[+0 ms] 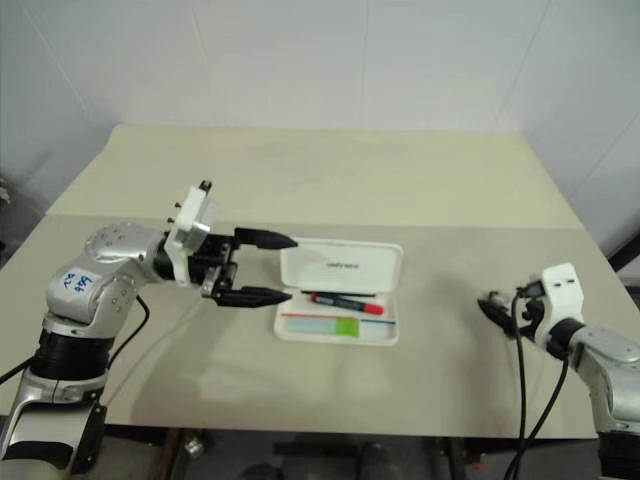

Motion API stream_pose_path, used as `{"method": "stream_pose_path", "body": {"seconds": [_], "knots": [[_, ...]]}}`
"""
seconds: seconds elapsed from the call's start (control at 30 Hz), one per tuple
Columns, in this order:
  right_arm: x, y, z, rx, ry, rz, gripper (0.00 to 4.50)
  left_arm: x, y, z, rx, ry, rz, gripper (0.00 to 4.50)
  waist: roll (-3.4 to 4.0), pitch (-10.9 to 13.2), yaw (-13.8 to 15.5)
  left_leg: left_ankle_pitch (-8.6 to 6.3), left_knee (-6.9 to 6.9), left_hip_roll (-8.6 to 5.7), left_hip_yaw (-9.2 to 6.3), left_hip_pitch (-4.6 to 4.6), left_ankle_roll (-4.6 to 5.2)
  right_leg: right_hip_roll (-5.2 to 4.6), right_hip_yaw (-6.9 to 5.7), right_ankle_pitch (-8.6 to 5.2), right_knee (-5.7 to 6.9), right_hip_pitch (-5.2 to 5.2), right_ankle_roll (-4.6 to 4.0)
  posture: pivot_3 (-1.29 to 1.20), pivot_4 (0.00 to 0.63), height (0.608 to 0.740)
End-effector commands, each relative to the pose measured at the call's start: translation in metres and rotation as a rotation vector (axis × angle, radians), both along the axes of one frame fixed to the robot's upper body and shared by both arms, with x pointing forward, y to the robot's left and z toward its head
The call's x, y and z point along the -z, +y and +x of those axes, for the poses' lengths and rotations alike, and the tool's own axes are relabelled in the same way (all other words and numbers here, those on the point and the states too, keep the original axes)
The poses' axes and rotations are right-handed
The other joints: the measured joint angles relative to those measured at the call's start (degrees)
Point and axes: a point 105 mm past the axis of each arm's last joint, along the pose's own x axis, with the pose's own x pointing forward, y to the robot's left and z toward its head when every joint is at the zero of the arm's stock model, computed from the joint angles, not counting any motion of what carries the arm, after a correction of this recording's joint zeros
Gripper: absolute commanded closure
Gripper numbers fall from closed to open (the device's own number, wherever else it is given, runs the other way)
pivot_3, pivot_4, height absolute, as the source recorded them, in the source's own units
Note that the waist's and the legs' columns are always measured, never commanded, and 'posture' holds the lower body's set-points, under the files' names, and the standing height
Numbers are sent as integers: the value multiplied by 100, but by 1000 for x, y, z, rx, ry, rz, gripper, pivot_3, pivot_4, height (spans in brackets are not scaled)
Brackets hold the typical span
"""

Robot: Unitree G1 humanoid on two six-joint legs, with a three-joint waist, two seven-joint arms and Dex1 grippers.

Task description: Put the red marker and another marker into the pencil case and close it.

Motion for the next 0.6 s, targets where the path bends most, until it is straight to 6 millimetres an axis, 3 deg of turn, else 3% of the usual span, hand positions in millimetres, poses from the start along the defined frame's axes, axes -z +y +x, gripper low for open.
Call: {"method": "stream_pose_path", "body": {"seconds": [0.03, 0.1, 0.2, 0.5, 0.53, 0.6], "knots": [[4, 5, 2, -35, 0, -3, 0, -18, 4, -4, -5, -73, -14, 22, 0, 0, -1, 0, 0, 0, 0, 0, 0, 0, 0, 0, -1, 0, 0, 0, 150, 740], [9, 4, 5, -35, 12, 2, 0, -17, 6, -4, -11, -74, -8, 22, 1, 0, -1, 0, 1, 0, 0, 0, 0, 0, 0, 0, -1, 0, 0, 0, 150, 740], [13, 5, 8, -61, 18, 20, 628, -20, 9, -3, -13, -78, -5, 0, 0, 0, -9, 1, 3, 0, 1, 0, -1, 0, 1, 1, -1, 1, 1, 0, 150, 740], [12, 6, 13, -64, 8, 41, 3863, -21, 15, -1, -41, -93, 7, 0, 0, 0, -8, 2, 3, 0, 1, 1, -4, 0, 2, 1, 1, 1, 1, 0, 150, 740], [12, 6, 13, -64, 9, 41, 4102, -21, 14, -1, -41, -94, 7, 0, 0, 0, -8, 2, 3, 0, 1, 1, -4, 0, 2, 1, 1, 1, 1, 0, 150, 740], [11, 4, 15, -42, 5, 41, 4103, -20, 14, -1, -41, -95, 10, 0, 0, 0, -7, 2, 4, 0, 1, 1, -4, 0, 2, 1, 1, 1, 2, 0, 150, 740]]}}
